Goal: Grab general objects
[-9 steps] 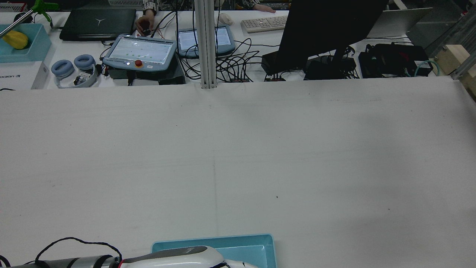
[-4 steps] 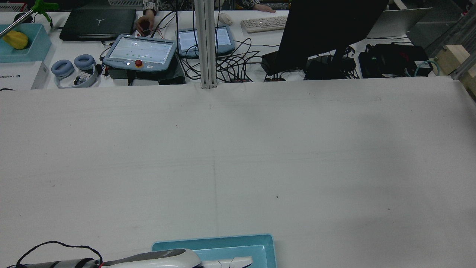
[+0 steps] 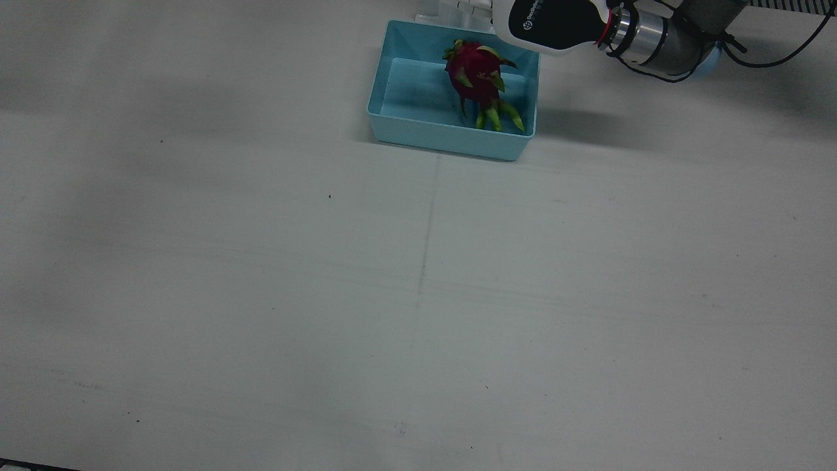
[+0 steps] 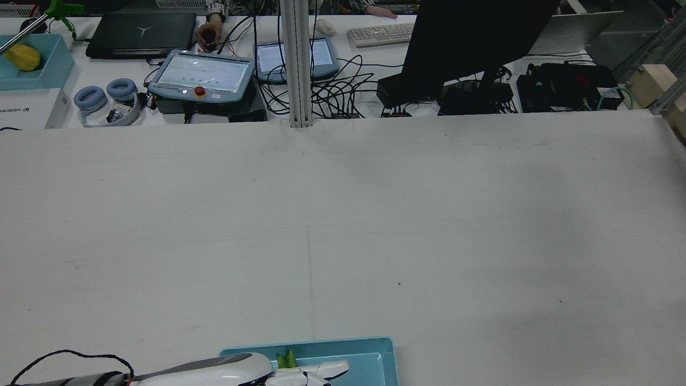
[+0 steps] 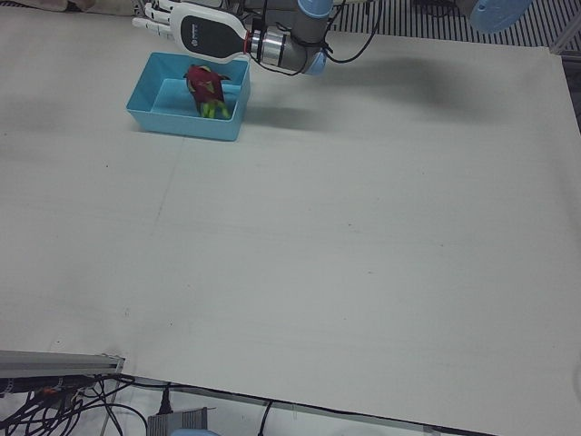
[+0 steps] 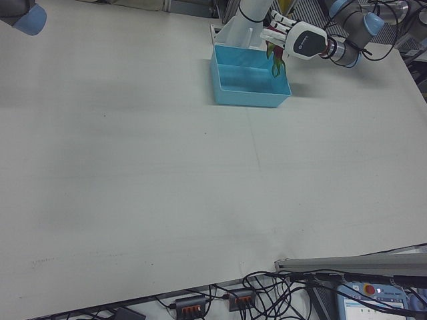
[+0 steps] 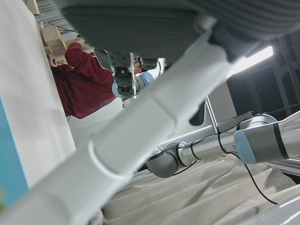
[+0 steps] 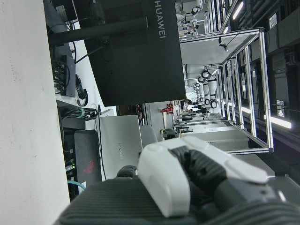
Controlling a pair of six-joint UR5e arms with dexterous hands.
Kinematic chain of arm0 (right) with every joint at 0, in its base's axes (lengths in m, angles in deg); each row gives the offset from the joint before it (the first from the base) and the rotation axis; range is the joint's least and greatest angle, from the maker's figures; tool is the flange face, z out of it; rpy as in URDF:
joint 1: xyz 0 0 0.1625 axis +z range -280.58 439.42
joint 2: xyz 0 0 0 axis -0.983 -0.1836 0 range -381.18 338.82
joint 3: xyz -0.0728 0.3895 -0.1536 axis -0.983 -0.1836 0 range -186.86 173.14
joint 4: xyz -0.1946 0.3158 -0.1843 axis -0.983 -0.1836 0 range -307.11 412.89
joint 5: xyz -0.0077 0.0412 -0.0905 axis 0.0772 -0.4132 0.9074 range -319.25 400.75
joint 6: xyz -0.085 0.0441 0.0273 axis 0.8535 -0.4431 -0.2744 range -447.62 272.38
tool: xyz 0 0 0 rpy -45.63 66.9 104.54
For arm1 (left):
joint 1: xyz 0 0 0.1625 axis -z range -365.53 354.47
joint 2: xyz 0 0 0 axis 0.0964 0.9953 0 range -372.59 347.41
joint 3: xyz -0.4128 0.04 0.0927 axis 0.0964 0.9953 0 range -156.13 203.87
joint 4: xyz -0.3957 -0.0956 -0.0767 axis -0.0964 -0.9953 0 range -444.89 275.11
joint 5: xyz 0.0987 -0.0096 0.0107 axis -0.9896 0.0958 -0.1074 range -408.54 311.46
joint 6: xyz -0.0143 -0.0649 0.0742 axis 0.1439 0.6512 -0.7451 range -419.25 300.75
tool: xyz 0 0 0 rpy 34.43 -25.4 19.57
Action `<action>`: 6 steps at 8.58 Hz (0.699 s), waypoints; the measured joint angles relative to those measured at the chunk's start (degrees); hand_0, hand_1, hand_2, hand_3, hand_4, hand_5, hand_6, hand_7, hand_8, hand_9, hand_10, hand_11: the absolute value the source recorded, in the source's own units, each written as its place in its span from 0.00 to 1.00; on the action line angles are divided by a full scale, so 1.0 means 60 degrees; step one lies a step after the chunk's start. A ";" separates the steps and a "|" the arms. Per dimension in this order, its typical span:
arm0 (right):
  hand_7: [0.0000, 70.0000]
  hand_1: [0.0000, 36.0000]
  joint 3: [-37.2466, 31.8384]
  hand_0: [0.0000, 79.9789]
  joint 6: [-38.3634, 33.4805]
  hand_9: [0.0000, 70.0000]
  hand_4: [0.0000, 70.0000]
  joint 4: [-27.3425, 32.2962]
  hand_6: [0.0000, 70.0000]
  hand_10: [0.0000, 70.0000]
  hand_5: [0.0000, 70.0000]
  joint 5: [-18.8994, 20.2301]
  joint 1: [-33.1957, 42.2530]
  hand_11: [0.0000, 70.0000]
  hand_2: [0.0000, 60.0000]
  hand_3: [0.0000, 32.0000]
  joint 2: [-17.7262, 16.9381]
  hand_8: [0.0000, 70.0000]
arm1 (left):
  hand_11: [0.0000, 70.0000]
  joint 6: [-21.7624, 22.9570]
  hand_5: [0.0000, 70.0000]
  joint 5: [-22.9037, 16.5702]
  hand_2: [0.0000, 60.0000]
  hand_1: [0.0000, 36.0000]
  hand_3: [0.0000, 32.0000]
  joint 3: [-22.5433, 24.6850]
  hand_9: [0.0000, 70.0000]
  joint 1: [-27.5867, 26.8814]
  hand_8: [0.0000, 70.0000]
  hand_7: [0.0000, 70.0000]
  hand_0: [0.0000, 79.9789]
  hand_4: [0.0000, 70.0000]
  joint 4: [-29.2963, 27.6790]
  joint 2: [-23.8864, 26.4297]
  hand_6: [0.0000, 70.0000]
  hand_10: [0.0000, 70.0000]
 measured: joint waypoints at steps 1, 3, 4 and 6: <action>0.00 0.00 0.0000 0.00 0.0000 0.00 0.00 0.0000 0.00 0.00 0.00 0.0000 0.0000 0.00 0.00 0.00 0.0000 0.00 | 0.00 0.0003 1.00 0.0168 1.00 1.00 0.00 -0.0009 0.11 0.0001 0.00 0.65 1.00 0.00 -0.0021 -0.0012 0.00 0.00; 0.00 0.00 0.0000 0.00 0.0000 0.00 0.00 0.0000 0.00 0.00 0.00 0.0000 0.0000 0.00 0.00 0.00 0.0000 0.00 | 0.00 0.0237 1.00 0.0293 1.00 1.00 0.00 -0.0048 0.13 0.0263 0.00 0.77 1.00 0.00 -0.0032 -0.0061 0.00 0.00; 0.00 0.00 0.0000 0.00 0.0000 0.00 0.00 0.0000 0.00 0.00 0.00 0.0000 0.0000 0.00 0.00 0.00 0.0000 0.00 | 0.00 0.0519 1.00 0.0303 1.00 1.00 0.00 -0.0083 0.15 0.0731 0.00 0.85 1.00 0.01 -0.0029 -0.0077 0.06 0.00; 0.00 0.00 0.0000 0.00 0.0000 0.00 0.00 0.0000 0.00 0.00 0.00 0.0000 0.0000 0.00 0.00 0.00 0.0000 0.00 | 0.00 0.1250 1.00 0.0258 1.00 1.00 0.00 -0.0342 0.19 0.2112 0.03 1.00 1.00 0.10 0.0125 -0.0089 0.23 0.00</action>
